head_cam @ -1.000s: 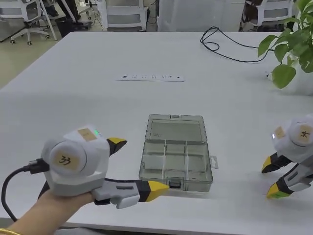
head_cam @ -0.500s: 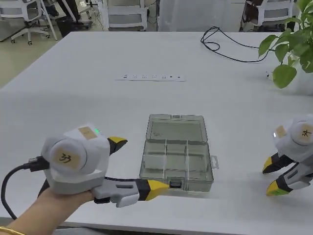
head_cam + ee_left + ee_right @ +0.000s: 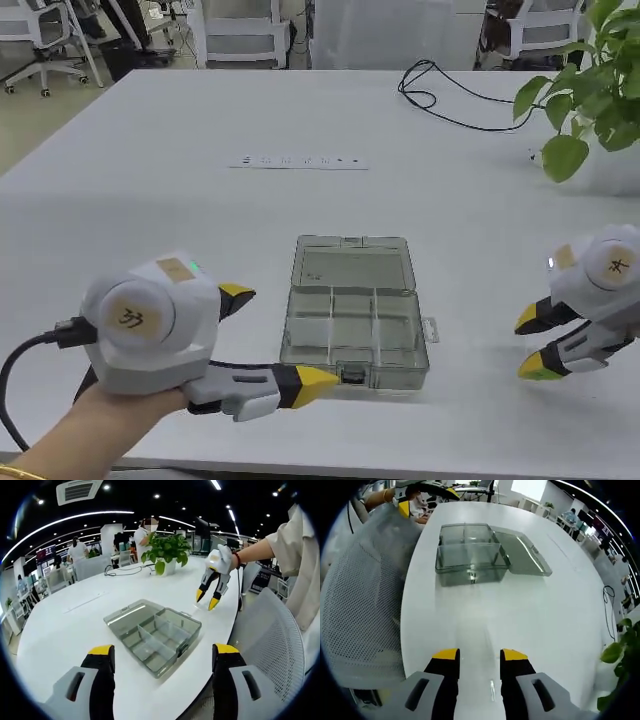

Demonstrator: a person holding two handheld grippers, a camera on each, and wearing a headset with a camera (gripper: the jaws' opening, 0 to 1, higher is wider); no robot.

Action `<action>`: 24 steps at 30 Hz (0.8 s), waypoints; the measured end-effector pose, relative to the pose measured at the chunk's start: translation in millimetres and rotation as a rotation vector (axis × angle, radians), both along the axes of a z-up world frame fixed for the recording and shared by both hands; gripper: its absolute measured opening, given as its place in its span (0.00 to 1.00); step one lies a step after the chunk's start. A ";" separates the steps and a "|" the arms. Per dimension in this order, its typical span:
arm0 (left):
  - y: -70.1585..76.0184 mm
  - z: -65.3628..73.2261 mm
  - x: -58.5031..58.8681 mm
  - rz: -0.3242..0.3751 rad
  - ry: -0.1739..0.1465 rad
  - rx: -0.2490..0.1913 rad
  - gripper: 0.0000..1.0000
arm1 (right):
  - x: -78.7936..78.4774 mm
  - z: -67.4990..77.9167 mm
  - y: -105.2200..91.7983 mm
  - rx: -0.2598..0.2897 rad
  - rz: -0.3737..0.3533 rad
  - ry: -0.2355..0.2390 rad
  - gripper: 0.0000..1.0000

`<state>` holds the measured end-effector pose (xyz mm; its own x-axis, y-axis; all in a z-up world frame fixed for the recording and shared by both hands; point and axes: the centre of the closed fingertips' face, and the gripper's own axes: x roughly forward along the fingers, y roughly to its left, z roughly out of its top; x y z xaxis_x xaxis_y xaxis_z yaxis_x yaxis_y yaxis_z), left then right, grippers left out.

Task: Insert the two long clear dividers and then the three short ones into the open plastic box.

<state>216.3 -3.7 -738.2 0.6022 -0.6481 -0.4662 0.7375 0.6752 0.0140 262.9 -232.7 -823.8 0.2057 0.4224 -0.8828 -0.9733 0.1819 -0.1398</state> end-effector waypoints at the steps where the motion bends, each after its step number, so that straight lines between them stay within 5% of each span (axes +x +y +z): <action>1: -0.5 0.6 -0.1 -0.001 -0.001 -0.006 0.81 | -0.1 1.5 1.5 0.002 0.001 -0.004 0.32; 10: -1.1 5.2 -3.4 -0.001 0.008 -0.040 0.76 | -3.0 34.2 41.4 0.067 0.062 -0.097 0.32; 24: -1.2 10.0 -6.8 0.012 0.071 -0.147 0.60 | -12.4 73.8 129.2 0.221 0.162 -0.227 0.32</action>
